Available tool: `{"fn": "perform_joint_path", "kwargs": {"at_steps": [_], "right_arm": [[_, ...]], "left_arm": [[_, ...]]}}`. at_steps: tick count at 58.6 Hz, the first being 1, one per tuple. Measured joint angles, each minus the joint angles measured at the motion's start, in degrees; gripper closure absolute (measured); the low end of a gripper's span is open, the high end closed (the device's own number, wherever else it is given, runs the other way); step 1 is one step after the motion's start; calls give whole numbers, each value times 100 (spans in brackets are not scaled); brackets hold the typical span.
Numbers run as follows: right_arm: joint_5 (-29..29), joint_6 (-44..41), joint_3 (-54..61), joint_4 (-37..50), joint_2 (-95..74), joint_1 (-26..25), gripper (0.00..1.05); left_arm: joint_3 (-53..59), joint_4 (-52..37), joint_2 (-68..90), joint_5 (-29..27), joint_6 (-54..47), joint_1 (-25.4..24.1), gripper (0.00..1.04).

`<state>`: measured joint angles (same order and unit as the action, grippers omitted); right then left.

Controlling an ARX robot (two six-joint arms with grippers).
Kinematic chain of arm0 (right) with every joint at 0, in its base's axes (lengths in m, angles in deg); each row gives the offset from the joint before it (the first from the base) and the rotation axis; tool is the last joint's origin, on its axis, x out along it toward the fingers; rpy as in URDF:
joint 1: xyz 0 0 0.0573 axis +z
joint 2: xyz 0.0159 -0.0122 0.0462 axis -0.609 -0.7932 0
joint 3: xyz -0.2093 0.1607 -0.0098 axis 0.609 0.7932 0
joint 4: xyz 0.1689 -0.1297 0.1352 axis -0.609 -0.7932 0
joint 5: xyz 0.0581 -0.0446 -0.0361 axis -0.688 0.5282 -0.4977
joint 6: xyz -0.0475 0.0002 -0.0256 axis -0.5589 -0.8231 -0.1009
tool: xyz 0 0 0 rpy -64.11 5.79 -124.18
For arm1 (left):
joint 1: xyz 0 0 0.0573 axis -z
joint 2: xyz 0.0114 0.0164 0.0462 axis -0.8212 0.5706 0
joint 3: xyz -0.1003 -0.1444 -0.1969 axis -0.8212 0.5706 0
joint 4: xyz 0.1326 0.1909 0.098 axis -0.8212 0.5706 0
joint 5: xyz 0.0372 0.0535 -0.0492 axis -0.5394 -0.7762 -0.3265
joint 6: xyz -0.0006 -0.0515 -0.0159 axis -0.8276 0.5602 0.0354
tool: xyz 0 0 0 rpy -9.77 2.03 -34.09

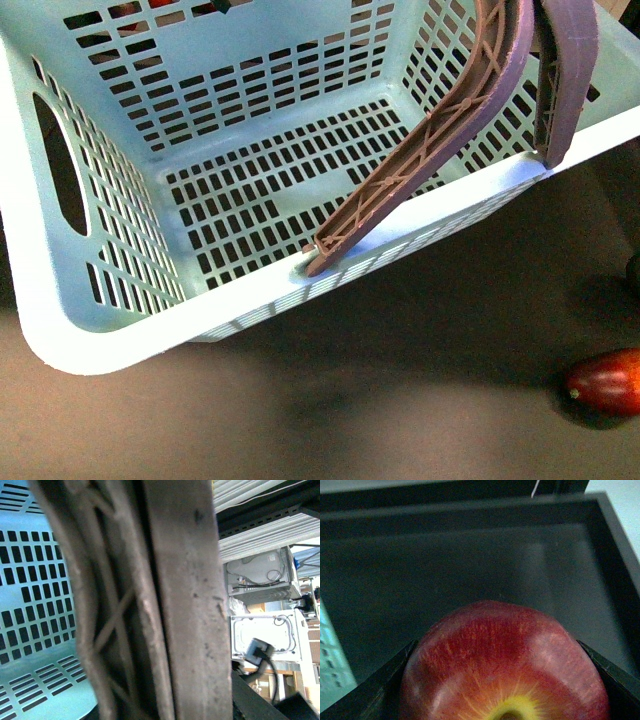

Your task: Pick apple with right arm and hold basket with left

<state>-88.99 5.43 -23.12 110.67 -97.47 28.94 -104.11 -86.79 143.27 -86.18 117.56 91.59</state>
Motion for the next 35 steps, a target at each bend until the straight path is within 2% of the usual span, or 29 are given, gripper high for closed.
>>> {"fn": "perform_joint_path", "kwargs": {"at_steps": [12,22,28,35], "right_arm": [[-2,435,57,-313,1327,474,24],[295,763,-109,-584,1853,1432,24],[570,802,-129,-562,1757,2124,24],[791,931,-190,-411,1379,2647,24]], "left_arm": [[0,0,0,4,2,0,79],[0,0,0,2,0,0,80],[0,0,0,4,0,0,80],[0,0,0,4,0,0,80]]}}
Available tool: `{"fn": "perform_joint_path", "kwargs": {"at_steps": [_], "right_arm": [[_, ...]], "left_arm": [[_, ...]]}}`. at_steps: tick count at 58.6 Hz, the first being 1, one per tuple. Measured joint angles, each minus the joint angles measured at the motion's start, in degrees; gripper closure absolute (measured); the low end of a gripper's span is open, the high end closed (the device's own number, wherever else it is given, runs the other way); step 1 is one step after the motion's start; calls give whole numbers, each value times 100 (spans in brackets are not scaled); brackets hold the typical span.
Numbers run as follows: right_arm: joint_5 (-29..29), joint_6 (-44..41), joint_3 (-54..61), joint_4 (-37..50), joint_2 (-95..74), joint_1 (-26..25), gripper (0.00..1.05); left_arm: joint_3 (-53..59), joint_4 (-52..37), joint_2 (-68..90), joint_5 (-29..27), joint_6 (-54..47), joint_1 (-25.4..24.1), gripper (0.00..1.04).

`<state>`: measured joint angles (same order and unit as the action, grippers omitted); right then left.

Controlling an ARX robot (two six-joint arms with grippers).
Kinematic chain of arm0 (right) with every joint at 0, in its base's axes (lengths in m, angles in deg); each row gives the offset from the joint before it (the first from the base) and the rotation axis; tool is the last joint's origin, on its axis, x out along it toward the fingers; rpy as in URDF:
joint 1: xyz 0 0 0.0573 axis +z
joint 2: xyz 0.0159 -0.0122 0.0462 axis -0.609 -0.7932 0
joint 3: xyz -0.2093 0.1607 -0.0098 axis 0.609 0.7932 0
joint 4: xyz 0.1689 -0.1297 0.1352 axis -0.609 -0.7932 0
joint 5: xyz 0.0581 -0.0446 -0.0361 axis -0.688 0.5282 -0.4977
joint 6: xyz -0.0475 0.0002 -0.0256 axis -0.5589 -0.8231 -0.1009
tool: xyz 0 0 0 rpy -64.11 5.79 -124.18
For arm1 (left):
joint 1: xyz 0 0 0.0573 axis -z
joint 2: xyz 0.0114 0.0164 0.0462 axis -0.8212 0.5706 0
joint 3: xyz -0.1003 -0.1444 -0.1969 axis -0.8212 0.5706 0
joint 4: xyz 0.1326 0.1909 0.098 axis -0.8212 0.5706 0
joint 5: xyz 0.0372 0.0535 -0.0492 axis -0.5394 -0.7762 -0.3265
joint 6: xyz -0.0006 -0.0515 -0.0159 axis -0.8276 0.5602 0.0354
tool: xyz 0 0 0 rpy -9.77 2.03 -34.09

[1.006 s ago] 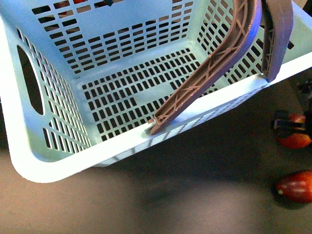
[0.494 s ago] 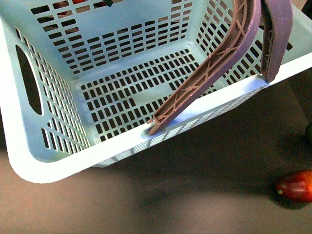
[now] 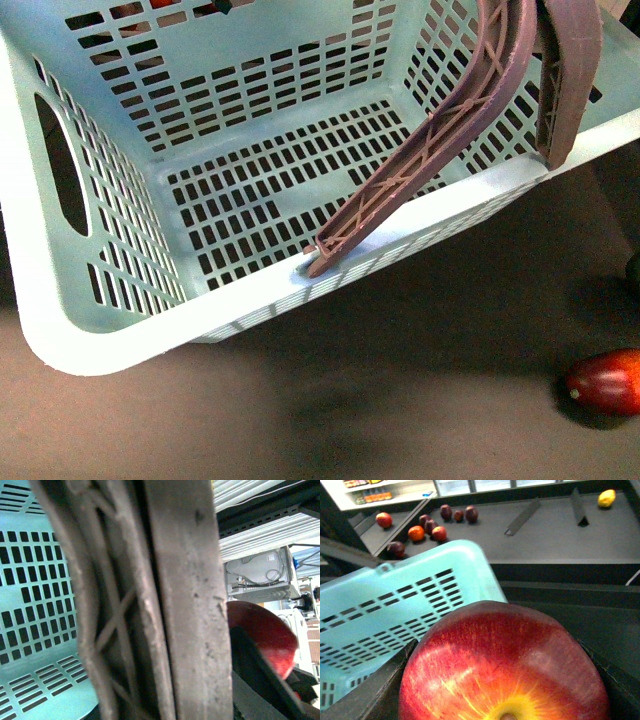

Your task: Pick apple with right arm and hold basket with left

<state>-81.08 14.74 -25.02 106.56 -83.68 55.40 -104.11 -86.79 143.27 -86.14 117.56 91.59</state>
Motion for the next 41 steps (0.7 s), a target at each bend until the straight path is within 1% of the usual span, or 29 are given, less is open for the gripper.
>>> {"fn": "perform_joint_path", "kwargs": {"at_steps": [10,13,14,17,19,23,30,34,35,38,41], "right_arm": [[214,136,-44,122,-420,321,24],[302,168,-52,146,-501,348,18],[319,190,-57,155,-531,348,15],[374,232,-57,190,-568,343,8],[380,293,-59,208,-573,326,7],[378,378,-59,251,-546,275,9],[361,498,-7,302,-299,105,9],[291,518,127,299,-2,-70,9],[267,518,173,299,55,-105,9],[234,518,365,297,369,-326,9],[101,509,697,273,890,-732,9]], "left_arm": [[0,0,0,-4,0,0,80],[0,0,0,-4,0,0,80],[0,0,0,-2,0,0,80],[0,0,0,0,0,0,80],[0,0,0,2,2,0,80],[0,0,0,2,2,0,80],[0,4,0,-7,-35,0,80],[-2,7,2,-7,-39,2,88],[-2,11,2,4,-42,2,88],[-7,11,2,-11,-7,0,88],[-7,13,2,-20,-44,0,88]]}}
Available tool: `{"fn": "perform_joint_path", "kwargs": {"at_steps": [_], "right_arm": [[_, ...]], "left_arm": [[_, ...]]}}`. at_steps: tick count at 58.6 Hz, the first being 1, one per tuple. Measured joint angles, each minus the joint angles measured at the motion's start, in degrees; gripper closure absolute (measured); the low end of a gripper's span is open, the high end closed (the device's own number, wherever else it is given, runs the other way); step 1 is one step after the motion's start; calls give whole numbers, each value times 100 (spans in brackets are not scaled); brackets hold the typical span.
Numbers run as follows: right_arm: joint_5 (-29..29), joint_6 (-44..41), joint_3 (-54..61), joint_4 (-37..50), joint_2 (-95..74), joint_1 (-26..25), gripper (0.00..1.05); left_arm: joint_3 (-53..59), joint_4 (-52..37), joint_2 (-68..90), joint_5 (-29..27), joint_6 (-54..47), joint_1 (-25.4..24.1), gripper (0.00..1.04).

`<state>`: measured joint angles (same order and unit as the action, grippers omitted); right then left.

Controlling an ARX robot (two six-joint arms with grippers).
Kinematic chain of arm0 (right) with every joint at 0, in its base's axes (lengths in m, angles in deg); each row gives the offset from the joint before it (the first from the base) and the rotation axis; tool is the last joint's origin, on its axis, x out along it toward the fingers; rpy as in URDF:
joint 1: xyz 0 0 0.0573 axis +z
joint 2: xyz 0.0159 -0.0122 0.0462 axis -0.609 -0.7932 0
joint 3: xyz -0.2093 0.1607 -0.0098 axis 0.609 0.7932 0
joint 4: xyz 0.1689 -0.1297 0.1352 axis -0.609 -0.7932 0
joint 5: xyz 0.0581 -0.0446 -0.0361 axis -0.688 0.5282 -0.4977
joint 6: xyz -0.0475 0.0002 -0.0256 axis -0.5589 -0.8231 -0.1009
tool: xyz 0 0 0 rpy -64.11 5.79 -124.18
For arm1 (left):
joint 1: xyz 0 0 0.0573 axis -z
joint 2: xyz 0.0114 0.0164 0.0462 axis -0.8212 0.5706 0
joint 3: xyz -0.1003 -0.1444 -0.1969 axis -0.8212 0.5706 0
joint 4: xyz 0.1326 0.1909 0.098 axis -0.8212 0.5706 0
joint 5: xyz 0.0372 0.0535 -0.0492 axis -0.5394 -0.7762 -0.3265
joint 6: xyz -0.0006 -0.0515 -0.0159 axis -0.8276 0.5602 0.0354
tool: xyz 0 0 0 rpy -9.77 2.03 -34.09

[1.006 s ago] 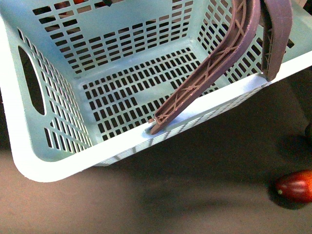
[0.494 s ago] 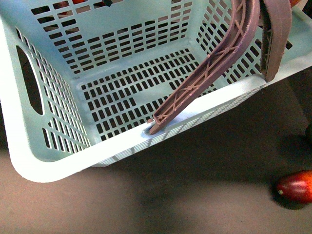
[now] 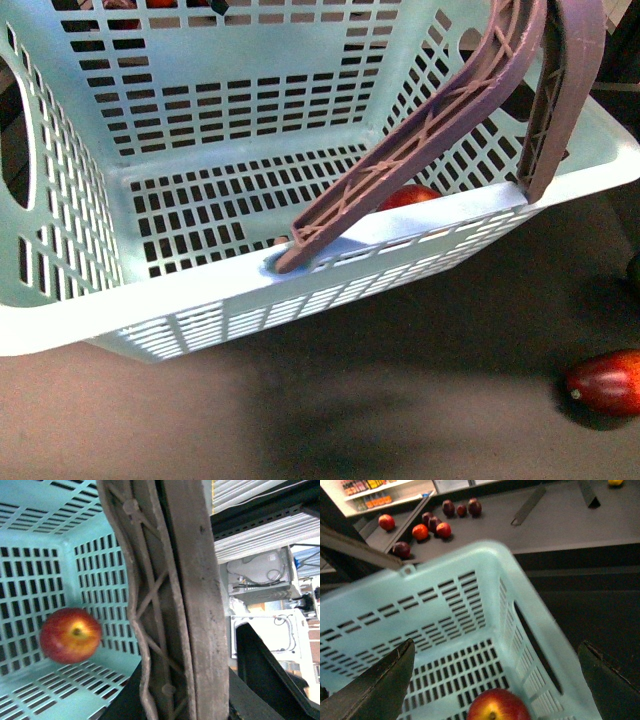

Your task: Pick apple with right arm and hold basket with left

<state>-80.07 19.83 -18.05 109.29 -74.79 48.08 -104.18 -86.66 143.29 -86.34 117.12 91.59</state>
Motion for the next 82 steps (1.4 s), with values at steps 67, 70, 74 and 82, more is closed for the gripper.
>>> {"fn": "perform_joint_path", "kwargs": {"at_steps": [67,70,74,82], "right_arm": [[-323,-1541,2872,479,3084,-1069,103],[-323,-1541,2938,391,3241,-1069,103],[-323,-1541,3001,275,3427,-1069,103],[-323,-1541,3123,9,3823,-1069,103]], "left_arm": [[0,2,0,-4,-9,13,88],[0,2,0,-4,-17,13,88],[0,2,0,0,-20,13,88],[0,2,0,17,-13,15,88]]}}
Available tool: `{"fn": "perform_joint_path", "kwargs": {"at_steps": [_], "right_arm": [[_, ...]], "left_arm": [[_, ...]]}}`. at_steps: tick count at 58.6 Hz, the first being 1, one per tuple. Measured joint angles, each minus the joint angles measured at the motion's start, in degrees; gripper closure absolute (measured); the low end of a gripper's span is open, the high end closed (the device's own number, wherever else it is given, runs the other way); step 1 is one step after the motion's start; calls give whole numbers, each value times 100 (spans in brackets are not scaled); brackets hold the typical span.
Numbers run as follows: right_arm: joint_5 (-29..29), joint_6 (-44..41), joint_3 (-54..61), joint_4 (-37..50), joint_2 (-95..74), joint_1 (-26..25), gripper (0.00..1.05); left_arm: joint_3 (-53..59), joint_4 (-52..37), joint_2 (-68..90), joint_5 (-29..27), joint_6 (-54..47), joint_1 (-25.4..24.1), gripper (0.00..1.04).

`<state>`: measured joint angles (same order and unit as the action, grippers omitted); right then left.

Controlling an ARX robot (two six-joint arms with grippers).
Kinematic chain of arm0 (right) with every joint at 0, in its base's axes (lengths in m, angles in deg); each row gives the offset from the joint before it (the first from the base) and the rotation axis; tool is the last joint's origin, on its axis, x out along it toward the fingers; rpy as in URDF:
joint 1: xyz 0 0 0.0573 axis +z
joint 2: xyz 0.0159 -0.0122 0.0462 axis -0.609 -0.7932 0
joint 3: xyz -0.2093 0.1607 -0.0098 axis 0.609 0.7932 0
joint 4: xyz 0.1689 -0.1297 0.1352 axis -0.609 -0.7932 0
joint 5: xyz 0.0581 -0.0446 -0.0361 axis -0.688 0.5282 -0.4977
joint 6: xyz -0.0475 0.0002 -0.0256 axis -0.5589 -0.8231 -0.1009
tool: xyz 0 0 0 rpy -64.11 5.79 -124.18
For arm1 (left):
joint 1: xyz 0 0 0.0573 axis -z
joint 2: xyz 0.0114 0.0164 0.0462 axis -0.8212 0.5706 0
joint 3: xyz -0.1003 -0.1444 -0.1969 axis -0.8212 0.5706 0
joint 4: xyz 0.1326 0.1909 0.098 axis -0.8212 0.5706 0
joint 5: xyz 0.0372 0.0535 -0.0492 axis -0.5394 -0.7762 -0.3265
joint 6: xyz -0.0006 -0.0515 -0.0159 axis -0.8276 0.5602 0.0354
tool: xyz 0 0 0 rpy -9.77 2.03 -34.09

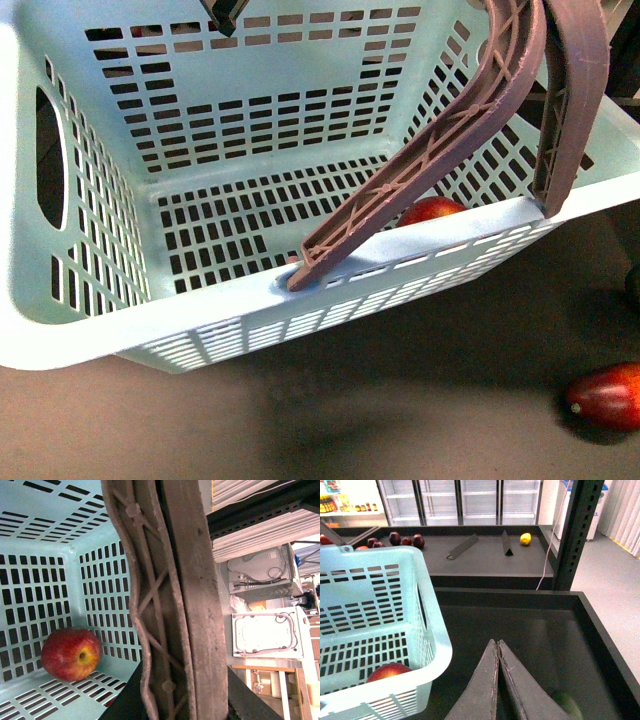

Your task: Pick apple with right arm and hold basket with left

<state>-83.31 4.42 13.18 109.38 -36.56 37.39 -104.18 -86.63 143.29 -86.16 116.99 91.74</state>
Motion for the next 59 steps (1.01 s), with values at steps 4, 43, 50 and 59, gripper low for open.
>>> {"fn": "perform_joint_path", "kwargs": {"at_steps": [4,43,50,59], "right_arm": [[0,0,61,-155,210,0,103],[0,-4,234,-1478,1871,0,103],[0,-4,234,-1694,2081,0,103],[0,-7,234,-1906,2293,0,103]], "left_arm": [[0,0,0,0,0,0,88],[0,0,0,-4,-2,-2,88],[0,0,0,-13,-4,-2,88],[0,0,0,-9,-2,-2,88]]}}
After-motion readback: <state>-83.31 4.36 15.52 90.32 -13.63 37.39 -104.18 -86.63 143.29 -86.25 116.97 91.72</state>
